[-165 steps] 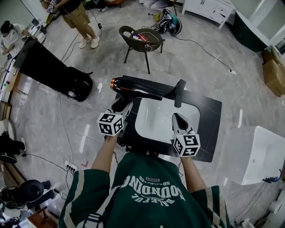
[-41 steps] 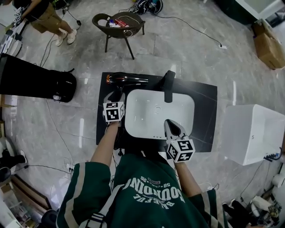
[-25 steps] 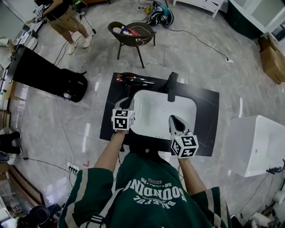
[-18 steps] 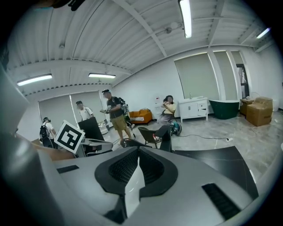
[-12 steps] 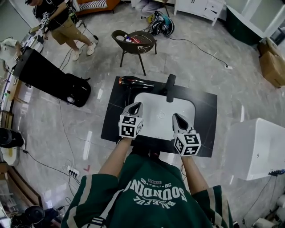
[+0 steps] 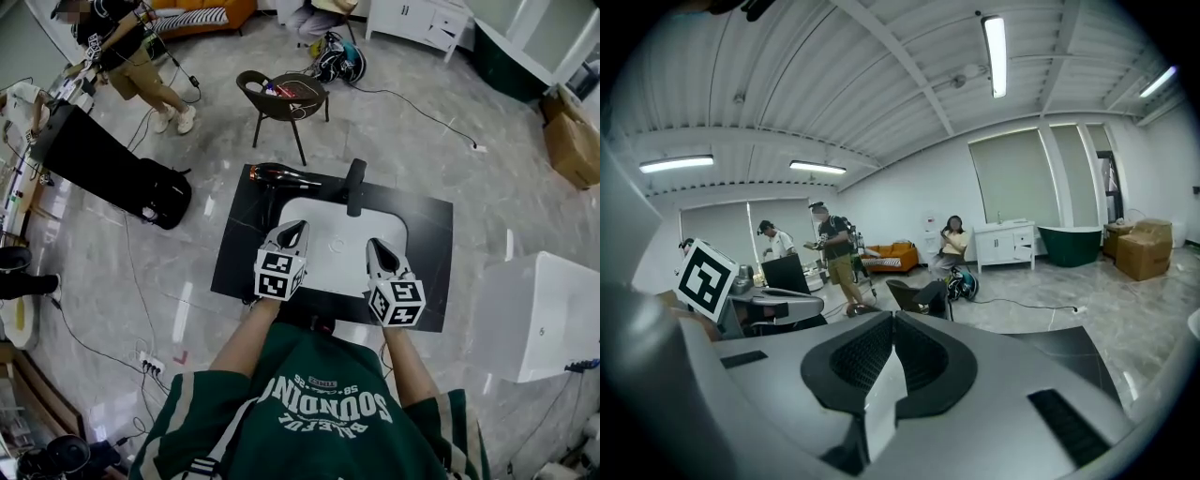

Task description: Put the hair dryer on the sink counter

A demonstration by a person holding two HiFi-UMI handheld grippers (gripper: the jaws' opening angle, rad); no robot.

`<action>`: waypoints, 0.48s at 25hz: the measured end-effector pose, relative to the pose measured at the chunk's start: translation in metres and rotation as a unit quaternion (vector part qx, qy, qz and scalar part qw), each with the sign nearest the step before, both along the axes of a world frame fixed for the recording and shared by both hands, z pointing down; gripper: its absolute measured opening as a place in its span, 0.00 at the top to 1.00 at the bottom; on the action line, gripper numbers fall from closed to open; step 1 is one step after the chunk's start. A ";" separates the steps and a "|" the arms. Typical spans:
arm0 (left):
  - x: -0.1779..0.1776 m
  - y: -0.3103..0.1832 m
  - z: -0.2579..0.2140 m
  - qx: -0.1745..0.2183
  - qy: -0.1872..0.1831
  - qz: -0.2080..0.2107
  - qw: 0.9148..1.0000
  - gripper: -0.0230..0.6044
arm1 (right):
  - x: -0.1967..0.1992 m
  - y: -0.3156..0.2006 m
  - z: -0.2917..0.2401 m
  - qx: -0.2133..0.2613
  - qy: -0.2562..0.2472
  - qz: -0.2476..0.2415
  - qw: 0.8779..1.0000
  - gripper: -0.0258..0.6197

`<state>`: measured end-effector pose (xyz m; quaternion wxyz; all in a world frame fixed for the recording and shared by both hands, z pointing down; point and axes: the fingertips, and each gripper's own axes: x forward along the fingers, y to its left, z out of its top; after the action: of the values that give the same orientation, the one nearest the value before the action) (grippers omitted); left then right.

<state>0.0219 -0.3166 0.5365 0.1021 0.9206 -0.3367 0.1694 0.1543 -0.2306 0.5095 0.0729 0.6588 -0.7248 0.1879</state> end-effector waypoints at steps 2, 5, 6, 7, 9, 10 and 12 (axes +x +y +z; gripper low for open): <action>0.003 0.002 -0.003 0.001 0.003 0.004 1.000 0.95 | 0.001 0.000 -0.002 0.001 0.000 0.000 1.000 0.89; 0.005 0.003 -0.005 0.002 0.008 0.007 1.000 0.95 | 0.001 -0.001 -0.002 0.001 0.001 -0.002 1.000 0.89; 0.005 0.003 -0.005 0.002 0.008 0.008 1.000 0.95 | 0.001 -0.001 -0.002 0.000 0.002 -0.002 1.000 0.89; 0.005 0.003 -0.004 0.001 0.009 0.009 1.000 0.95 | 0.000 -0.002 0.000 0.000 0.002 -0.002 1.000 0.89; 0.005 0.004 -0.002 -0.002 0.010 0.012 1.000 0.95 | 0.000 -0.001 0.002 -0.002 0.002 -0.003 1.000 0.89; 0.005 0.004 -0.001 -0.003 0.011 0.013 1.000 0.95 | 0.000 -0.001 0.004 -0.003 0.002 -0.003 1.000 0.89; 0.006 0.005 -0.001 -0.005 0.012 0.015 1.000 0.95 | 0.000 -0.001 0.005 -0.005 0.002 -0.005 1.000 0.89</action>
<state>0.0276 -0.3119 0.5358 0.1077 0.9269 -0.3213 0.1615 0.1546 -0.2316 0.5142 0.0782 0.6555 -0.7267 0.1899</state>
